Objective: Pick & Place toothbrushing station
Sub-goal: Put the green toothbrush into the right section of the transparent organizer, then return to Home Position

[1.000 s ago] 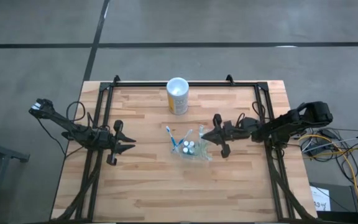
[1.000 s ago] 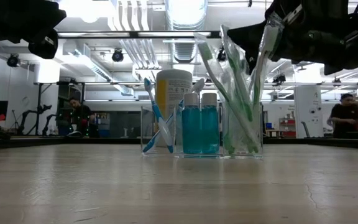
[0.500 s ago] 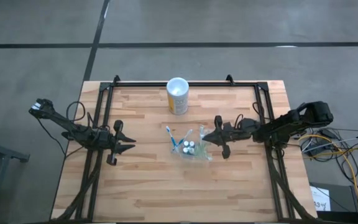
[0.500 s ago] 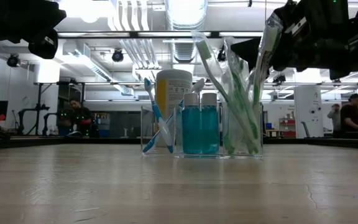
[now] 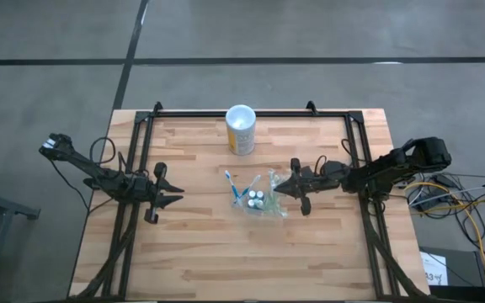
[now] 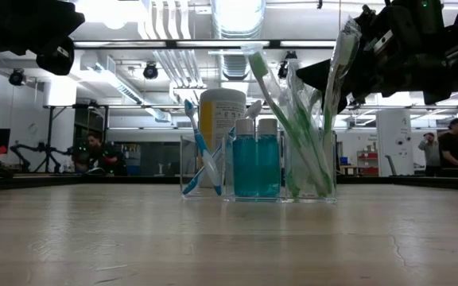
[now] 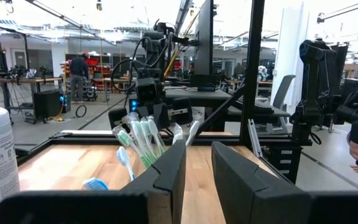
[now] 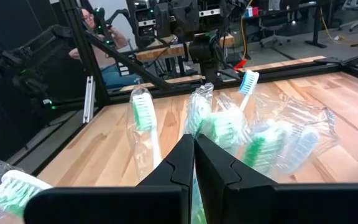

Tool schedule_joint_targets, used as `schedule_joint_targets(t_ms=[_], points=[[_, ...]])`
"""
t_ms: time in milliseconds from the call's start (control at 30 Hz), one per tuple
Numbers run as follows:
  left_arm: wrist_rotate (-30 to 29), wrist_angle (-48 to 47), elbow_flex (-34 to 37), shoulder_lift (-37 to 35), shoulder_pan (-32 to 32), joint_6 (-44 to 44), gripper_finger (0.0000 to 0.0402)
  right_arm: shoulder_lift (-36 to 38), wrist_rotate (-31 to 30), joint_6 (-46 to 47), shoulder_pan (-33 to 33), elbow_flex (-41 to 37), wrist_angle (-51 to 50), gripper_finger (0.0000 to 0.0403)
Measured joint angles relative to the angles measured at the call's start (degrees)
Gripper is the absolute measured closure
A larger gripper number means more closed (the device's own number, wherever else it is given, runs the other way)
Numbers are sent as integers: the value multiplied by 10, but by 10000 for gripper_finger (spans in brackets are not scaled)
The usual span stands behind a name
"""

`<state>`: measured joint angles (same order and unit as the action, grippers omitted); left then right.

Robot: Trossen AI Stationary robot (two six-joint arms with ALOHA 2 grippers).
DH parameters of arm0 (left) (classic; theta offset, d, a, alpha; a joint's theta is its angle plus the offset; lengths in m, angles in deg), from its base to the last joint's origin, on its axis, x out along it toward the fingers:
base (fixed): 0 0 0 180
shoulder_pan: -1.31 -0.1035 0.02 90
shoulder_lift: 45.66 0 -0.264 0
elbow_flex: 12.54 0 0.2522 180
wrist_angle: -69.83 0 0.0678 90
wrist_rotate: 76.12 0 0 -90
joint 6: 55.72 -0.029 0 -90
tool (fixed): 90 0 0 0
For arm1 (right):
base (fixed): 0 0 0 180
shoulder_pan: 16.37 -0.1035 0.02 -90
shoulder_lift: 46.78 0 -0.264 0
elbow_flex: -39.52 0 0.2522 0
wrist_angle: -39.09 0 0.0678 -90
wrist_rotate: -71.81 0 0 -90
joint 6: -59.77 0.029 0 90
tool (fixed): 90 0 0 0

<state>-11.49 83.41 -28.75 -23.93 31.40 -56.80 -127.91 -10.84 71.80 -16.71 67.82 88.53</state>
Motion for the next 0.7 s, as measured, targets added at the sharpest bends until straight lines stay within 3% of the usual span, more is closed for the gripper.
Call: schedule_joint_targets(t_ms=[267,700], points=[[0,0,0,0,0,0,319,0,2,0,0,0,4,381],[0,0,0,0,0,0,319,0,9,6,-1,0,23,273]])
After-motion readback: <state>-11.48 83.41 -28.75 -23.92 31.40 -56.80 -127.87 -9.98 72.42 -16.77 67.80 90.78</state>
